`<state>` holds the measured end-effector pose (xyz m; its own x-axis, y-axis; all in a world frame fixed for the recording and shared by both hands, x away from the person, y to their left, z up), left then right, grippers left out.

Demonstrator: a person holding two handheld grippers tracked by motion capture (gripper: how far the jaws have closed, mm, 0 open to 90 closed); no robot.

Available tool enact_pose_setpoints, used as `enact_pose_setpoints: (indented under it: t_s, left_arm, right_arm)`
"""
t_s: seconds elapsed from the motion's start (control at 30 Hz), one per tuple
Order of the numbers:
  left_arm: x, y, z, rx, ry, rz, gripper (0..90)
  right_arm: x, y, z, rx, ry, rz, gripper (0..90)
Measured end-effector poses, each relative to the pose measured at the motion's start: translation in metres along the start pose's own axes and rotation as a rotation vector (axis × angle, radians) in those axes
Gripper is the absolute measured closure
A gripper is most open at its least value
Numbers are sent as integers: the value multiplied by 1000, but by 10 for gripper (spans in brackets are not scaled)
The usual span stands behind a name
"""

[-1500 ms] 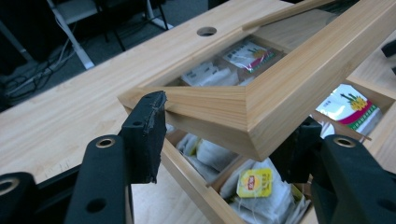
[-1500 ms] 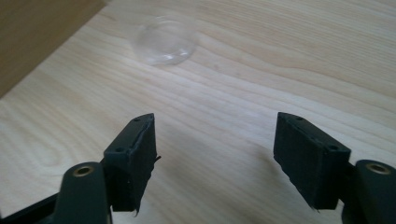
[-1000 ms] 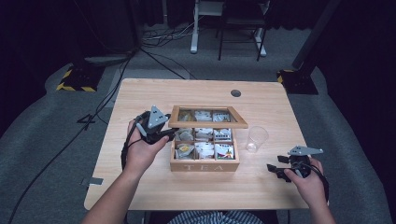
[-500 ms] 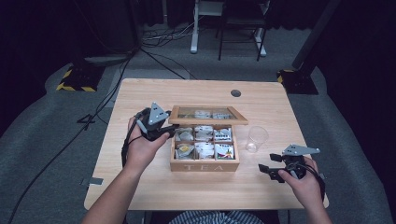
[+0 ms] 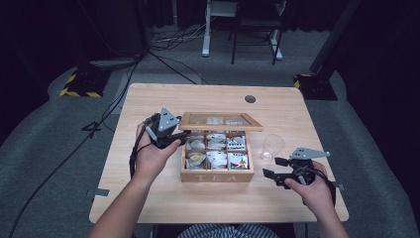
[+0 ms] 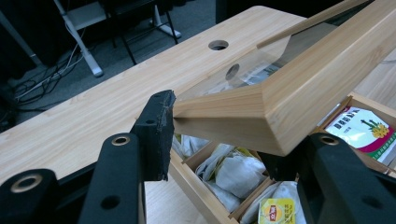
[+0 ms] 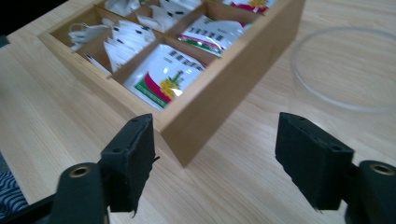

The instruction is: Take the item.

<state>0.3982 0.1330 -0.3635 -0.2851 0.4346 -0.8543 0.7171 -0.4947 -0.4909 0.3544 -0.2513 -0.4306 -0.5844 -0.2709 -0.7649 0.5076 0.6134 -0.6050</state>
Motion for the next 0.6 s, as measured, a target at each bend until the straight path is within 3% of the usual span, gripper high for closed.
enact_pose_setpoints:
  t_s: [0.17, 0.3, 0.6]
  left_arm:
    - [-1, 0, 0, 2, 2, -14, 511]
    - [-3, 0, -1, 6, -5, -21, 511]
    - [-3, 1, -1, -1, -23, -18, 509]
  right_arm:
    - [-16, 10, -16, -37, -61, -19, 330]
    - [-32, 22, -33, -64, -129, -72, 405]
    - [-51, 41, -46, -95, -156, -67, 432]
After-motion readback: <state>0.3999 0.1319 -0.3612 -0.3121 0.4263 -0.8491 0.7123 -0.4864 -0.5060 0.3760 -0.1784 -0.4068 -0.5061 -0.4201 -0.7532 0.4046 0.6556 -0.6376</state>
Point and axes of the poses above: each handheld gripper's, and its own axes: y roughly forward along the jaws, x roughly out of its underside, z roughly to its right, the point moved 2 cm from there along y, roughly forward along the jaws, and after that the axes turned 5 degrees about y, right-handed, at the moved point
